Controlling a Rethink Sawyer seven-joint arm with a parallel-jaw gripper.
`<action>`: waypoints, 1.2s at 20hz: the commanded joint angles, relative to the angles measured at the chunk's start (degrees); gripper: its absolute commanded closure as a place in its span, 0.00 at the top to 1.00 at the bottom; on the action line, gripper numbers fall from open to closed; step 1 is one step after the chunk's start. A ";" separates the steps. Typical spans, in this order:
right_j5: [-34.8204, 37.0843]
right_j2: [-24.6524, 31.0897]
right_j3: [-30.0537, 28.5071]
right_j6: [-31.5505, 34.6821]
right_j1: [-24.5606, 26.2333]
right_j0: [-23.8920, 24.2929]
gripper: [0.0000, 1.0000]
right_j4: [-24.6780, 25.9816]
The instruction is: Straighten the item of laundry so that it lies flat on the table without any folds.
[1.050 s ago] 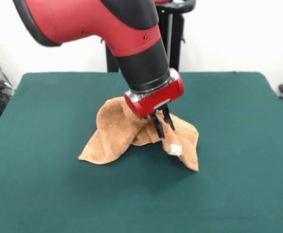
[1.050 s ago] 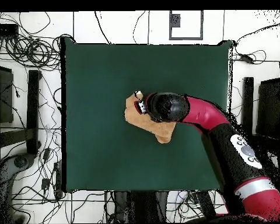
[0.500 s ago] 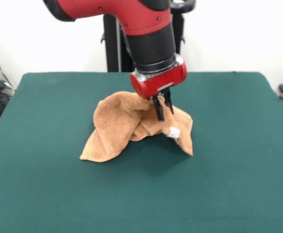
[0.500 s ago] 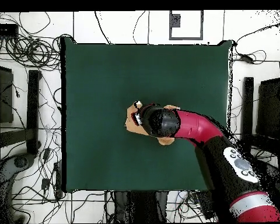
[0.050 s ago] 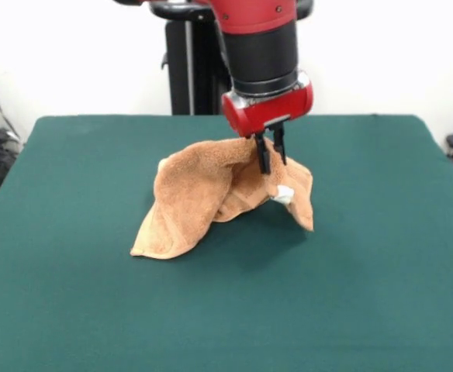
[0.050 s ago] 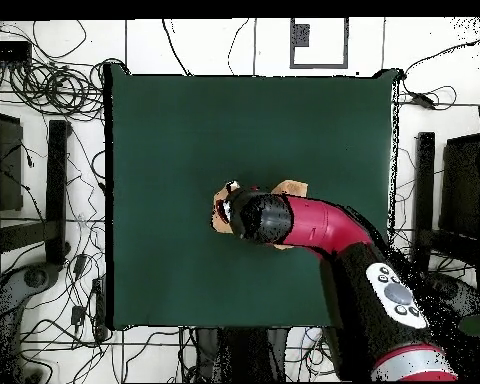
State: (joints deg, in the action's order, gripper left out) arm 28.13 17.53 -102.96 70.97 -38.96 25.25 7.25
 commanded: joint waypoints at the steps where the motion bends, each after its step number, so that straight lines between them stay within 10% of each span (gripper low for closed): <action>1: 3.53 -2.75 -3.29 16.64 -1.36 -3.27 0.00 -4.53; 24: 10.00 -11.23 -1.72 18.62 -5.41 -12.14 0.00 -11.38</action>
State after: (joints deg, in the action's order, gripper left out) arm 30.72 7.10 -103.04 72.85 -44.55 15.96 -0.57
